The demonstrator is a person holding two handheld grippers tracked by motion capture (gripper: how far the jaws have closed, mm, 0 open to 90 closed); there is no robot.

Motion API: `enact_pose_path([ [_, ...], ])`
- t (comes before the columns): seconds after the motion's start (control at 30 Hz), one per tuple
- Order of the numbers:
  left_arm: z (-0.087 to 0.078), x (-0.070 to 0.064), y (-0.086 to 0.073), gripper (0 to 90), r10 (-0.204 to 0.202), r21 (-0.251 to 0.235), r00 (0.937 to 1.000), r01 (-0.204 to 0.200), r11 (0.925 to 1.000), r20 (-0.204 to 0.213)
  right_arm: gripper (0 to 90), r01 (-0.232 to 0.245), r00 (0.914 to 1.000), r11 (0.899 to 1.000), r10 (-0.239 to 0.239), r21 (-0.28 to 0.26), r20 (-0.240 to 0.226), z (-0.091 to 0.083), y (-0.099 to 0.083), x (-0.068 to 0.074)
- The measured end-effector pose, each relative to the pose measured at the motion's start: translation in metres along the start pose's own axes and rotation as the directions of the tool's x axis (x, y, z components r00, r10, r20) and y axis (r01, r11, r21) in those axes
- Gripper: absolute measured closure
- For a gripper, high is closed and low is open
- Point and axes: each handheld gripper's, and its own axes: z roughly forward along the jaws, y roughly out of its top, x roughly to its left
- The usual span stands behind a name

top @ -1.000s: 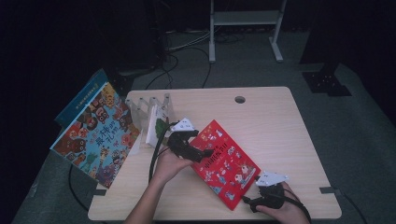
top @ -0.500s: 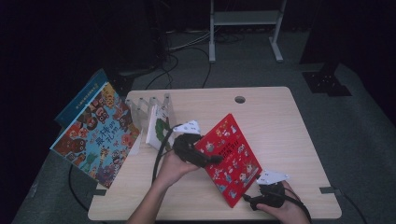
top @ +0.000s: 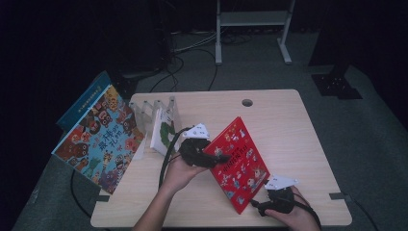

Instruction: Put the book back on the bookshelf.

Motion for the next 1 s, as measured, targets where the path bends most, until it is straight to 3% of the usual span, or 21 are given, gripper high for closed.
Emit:
enact_pose_path([
  [0.1,-0.002,0.0,0.001,57.6,-0.002,0.001,0.9999,0.002,1.0,-0.012,13.7,0.002,1.0,1.0,-0.002,-0.001,0.004,-0.001,0.0,-0.001],
  [0.17,-0.002,0.0,0.002,61.6,0.009,0.019,0.9988,-0.008,0.9998,-0.048,14.7,0.0,1.0,1.0,0.0,-0.004,0.008,-0.001,-0.001,-0.001],
  [0.4,-0.002,0.002,0.009,64.8,0.003,0.025,0.9994,-0.002,0.9997,-0.034,18.2,-0.006,0.9999,1.0,0.006,-0.009,0.008,-0.002,-0.001,-0.001],
  [0.57,-0.006,0.004,0.02,69.8,0.021,0.043,0.9998,-0.021,0.9989,0.002,33.5,-0.007,0.9998,1.0,0.008,-0.023,0.019,-0.007,-0.002,-0.008],
  [0.8,-0.014,0.002,0.036,74.0,0.064,0.079,0.9967,-0.068,0.9945,0.05,36.5,0.004,0.9992,0.998,-0.002,-0.057,0.04,-0.016,0.005,-0.015],
  [1.0,-0.023,0.003,0.045,79.0,0.11,0.094,0.9866,-0.121,0.9881,0.121,37.6,0.022,0.9994,0.998,-0.02,-0.066,0.029,-0.013,0.018,-0.021],
])
